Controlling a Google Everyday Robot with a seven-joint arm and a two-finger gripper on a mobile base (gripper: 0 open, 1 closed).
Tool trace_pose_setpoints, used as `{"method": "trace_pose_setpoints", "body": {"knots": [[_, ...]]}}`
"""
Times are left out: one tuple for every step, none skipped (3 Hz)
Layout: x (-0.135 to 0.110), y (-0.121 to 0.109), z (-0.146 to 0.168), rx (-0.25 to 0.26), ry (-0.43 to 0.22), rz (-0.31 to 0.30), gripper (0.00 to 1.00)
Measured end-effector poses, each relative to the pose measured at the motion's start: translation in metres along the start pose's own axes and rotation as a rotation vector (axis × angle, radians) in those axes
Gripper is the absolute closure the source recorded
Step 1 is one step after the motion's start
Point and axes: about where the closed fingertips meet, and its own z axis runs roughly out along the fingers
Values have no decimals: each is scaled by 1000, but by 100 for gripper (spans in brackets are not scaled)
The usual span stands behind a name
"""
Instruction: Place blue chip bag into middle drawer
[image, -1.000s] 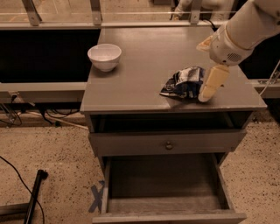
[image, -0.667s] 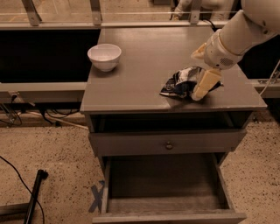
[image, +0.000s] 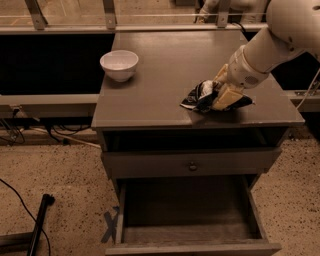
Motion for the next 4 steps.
{"method": "trace_pose_setpoints", "body": {"knots": [[-8, 12, -3, -7, -25, -23, 69], [-15, 32, -31, -8, -106, -20, 90], [-19, 78, -64, -41, -145, -1, 88], [13, 124, -53, -105, -85, 106, 83]]}}
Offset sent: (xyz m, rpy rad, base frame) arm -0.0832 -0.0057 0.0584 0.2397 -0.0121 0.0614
